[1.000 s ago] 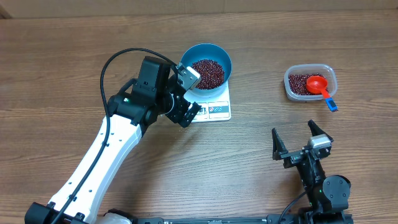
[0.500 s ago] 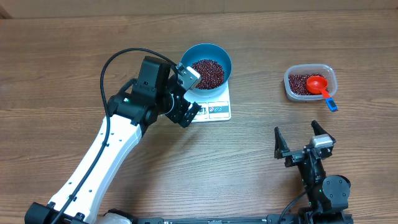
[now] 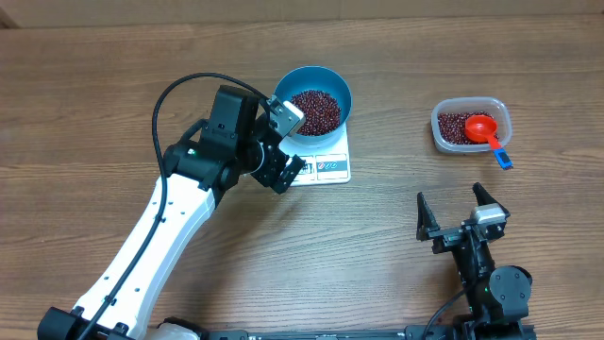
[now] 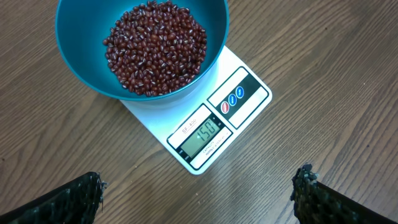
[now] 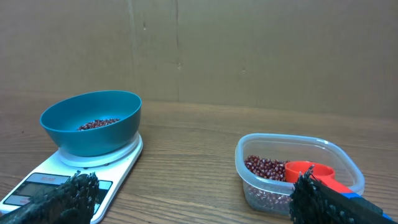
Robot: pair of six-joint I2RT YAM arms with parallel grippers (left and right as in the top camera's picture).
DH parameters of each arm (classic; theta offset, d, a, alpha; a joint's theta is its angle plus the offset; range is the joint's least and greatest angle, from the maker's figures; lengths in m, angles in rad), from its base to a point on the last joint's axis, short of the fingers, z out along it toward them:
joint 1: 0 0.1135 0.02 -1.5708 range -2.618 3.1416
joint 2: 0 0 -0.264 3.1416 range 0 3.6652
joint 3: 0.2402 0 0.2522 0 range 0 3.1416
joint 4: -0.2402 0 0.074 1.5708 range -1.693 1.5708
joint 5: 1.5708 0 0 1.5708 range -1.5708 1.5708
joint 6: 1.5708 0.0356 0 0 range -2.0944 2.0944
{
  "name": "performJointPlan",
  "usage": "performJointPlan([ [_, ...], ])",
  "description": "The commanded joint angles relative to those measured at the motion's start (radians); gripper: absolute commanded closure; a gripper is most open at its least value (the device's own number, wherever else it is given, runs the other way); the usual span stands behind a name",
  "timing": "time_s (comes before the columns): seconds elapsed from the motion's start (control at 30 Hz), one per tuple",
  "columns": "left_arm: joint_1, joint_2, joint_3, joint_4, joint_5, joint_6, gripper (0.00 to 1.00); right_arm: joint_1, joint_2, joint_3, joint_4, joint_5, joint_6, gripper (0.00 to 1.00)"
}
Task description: Scoop item into bowl and weigh 150g on scale
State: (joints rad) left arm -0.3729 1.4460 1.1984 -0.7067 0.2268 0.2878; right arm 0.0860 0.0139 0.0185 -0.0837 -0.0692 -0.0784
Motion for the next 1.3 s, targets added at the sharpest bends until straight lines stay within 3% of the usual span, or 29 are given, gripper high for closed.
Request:
performJointPlan([
  [0.0, 0.0, 0.0, 0.021, 0.003, -0.005, 0.003, 0.0, 0.005, -0.011, -0.011, 0.003, 0.016, 0.005, 0.0],
  [1.07, 0.0, -0.051, 0.021, 0.002, -0.02, 0.004, 0.0, 0.005, -0.011, -0.011, 0.003, 0.016, 0.005, 0.0],
  [1.27, 0.028, -0.157, 0.021, -0.019, -0.193, 0.004, 0.01, 0.005, -0.011, -0.011, 0.003, 0.016, 0.005, 0.0],
])
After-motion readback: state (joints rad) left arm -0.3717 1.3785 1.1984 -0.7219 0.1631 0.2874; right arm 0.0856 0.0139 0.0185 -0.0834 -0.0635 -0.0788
